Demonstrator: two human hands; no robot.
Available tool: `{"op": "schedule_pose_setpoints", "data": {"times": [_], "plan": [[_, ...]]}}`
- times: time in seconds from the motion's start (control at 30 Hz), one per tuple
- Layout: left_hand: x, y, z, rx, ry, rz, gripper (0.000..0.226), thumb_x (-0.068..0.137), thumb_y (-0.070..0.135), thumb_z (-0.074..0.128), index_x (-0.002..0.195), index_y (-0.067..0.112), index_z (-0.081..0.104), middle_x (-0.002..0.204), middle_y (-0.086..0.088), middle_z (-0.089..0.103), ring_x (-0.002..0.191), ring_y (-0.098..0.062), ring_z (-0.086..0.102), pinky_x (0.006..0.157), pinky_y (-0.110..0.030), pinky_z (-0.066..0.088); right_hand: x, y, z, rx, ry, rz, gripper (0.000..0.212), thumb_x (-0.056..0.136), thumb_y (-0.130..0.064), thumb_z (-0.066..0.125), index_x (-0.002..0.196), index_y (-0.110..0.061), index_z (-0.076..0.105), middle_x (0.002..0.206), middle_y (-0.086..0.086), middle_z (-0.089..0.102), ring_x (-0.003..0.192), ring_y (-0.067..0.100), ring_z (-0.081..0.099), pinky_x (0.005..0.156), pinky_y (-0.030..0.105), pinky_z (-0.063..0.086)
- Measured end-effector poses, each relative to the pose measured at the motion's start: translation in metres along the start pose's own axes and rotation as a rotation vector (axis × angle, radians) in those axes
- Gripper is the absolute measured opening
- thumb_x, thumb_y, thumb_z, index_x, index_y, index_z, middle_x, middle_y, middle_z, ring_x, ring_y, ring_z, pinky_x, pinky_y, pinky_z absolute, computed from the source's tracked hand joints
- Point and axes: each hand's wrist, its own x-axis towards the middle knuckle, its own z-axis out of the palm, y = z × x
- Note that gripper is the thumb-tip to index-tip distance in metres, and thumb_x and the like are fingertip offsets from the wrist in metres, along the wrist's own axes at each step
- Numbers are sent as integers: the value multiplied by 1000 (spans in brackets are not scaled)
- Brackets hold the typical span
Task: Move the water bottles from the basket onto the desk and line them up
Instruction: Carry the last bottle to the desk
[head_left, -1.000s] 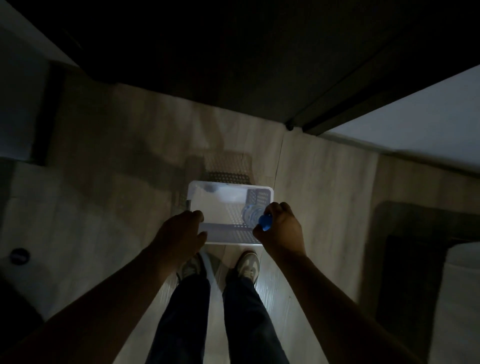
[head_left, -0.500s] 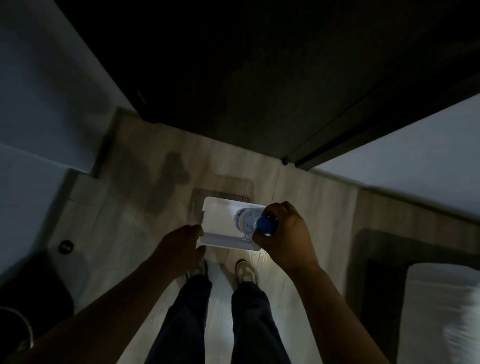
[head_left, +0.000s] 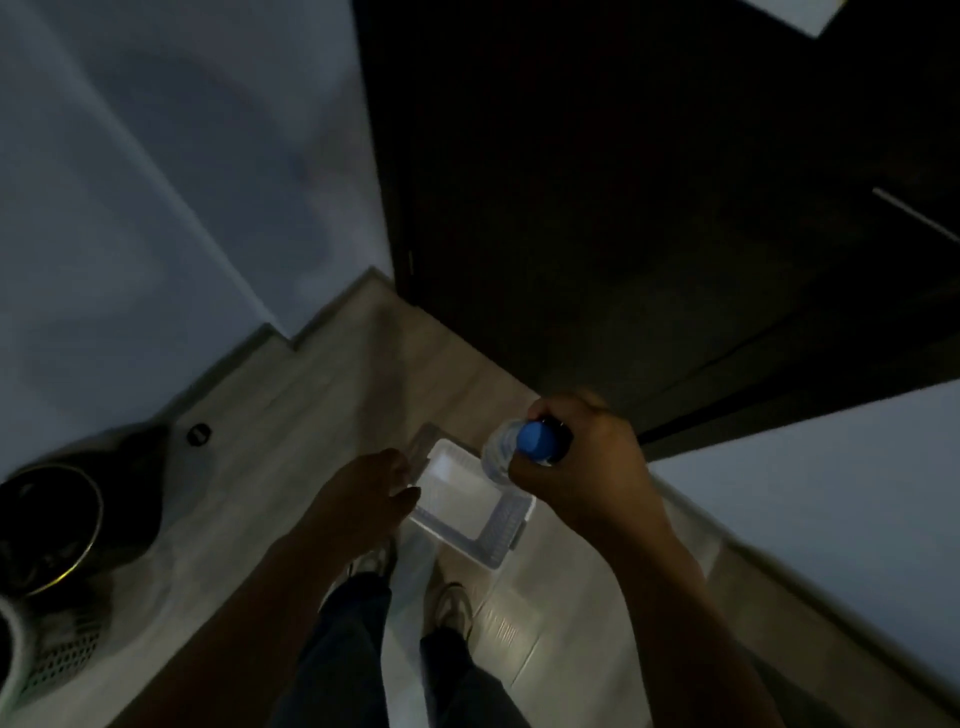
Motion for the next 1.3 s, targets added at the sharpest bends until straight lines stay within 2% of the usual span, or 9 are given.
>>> {"op": "schedule_pose_setpoints", "data": {"times": [0.1,0.23,0.3,0.4,0.5,0.67,0.77,0.97,1.3], "plan": [[-37,-1,-6,-55,95,-19,25,91,26,59,114,17,58,114,-1,64,94,-11,58,79,-23,45,-8,-23,-15,-48,-31,-95,34,75,-25,75,94,-33,48,101,-13,46,81,-1,50,79,17,44],[-85,-13,-22,-99,202,-57,26,89,29,61,114,20,59,113,1,63,100,-14,60,89,-32,51,-25,-62,-24,-59,-36,-263,35,74,-23,76,94,-32,49,101,-12,47,83,-1,51,82,19,46],[-108,-22,-32,-116,266,-75,28,89,31,61,115,22,58,114,3,62,100,-11,59,88,-28,51,-36,-85,-24,-82,-64,-366,34,74,-24,75,94,-33,49,100,-12,48,86,0,53,83,19,46],[-145,-38,-48,-136,355,-100,30,90,33,60,117,23,57,114,5,62,97,-6,58,80,-19,46,-52,-124,-18,-70,-101,-505,25,71,-28,72,91,-29,56,96,-14,52,85,0,56,79,16,48],[-192,-63,-64,-164,457,-145,30,90,33,60,118,23,56,115,5,62,101,-8,59,85,-24,50,-71,-170,-1,-43,-142,-636,24,68,-27,73,89,-25,63,91,-13,55,80,2,59,71,16,49],[-301,-126,-74,-204,661,-238,27,89,31,61,114,20,60,109,6,65,96,-8,63,80,-20,48,-123,-253,55,-62,-245,-828,23,57,-39,64,77,-27,63,81,-14,56,69,2,58,62,23,50],[-376,-169,-66,-266,758,-318,24,88,28,63,110,18,62,104,4,67,93,-9,63,75,-19,46,-171,-298,102,-19,-303,-909,28,55,-42,60,79,-28,64,82,-14,57,69,4,59,61,20,48],[-516,-253,-37,-348,927,-507,22,86,29,64,107,21,63,106,7,67,95,-10,64,83,-30,52,-276,-378,194,-39,-458,-1104,31,54,-48,56,79,-31,63,81,-15,55,71,4,55,57,13,42],[-675,-340,24,-595,1114,-811,31,89,34,61,119,27,56,113,10,65,101,-5,61,88,-24,51,-420,-480,314,-129,-784,-1444,29,56,-48,59,80,-32,64,87,-21,54,69,-2,55,56,9,39]]}}
